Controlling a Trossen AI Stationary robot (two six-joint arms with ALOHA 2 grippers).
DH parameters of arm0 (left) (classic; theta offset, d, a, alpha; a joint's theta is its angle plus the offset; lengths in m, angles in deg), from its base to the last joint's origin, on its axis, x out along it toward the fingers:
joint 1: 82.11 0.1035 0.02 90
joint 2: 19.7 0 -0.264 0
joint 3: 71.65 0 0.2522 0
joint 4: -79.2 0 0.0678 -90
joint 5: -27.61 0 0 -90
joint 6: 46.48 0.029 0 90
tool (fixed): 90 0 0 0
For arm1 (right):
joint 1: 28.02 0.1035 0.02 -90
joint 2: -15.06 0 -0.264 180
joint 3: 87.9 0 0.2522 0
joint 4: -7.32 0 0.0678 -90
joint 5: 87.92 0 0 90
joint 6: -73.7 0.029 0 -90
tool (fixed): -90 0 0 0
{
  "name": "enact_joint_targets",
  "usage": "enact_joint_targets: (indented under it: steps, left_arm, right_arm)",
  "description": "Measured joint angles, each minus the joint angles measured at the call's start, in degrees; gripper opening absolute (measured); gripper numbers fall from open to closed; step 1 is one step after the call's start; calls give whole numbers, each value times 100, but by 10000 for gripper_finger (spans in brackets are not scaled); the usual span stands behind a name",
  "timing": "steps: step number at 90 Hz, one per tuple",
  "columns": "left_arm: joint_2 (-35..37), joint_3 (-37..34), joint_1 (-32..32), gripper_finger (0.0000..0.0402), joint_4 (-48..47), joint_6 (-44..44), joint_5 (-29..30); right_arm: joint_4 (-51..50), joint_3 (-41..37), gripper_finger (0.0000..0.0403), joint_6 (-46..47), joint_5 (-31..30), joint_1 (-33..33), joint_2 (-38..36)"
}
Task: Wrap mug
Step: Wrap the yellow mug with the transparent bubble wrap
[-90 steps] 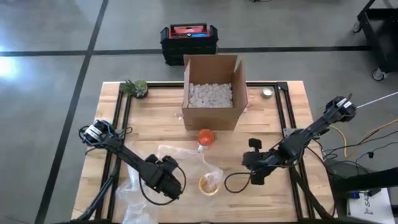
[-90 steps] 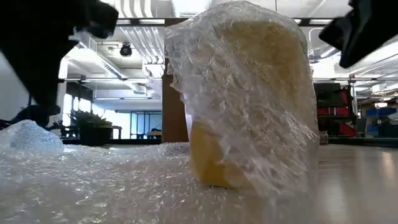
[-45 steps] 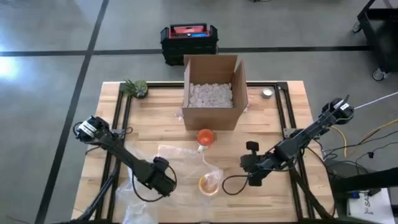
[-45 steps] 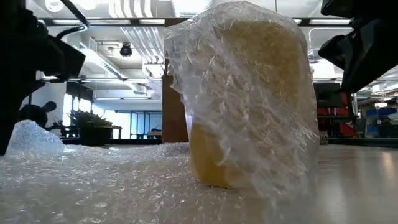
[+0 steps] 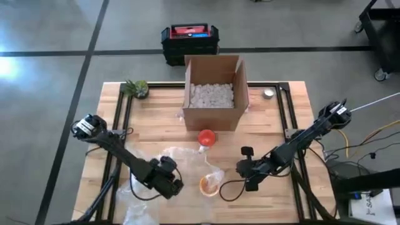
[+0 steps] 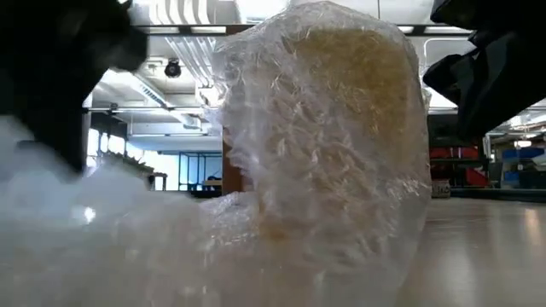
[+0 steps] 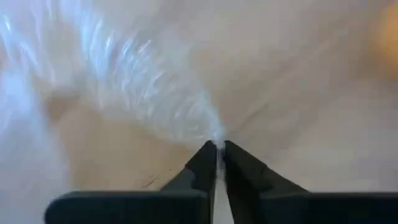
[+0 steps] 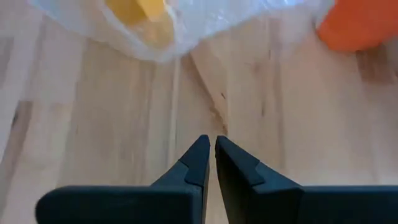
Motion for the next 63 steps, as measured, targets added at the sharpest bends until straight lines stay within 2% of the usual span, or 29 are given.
enact_joint_targets:
  steps: [14,24,32,51,63]
  left_arm:
    - [-17,616,7,26,47,725,944]
    - [-66,969,32,16,122,1286,1380]
    - [-76,1095,73,7,622,1844,1592]
    - [-92,777,185,5,2851,3264,1495]
    - [-92,406,224,3,3915,3644,1224]
  right_arm:
    - [702,2,14,-290,183,1,207]
    - [1018,54,14,-391,300,11,325]
    - [1112,103,14,-467,303,13,384]
    - [1182,238,14,-539,300,11,575]
    - [1188,306,14,-542,301,11,677]
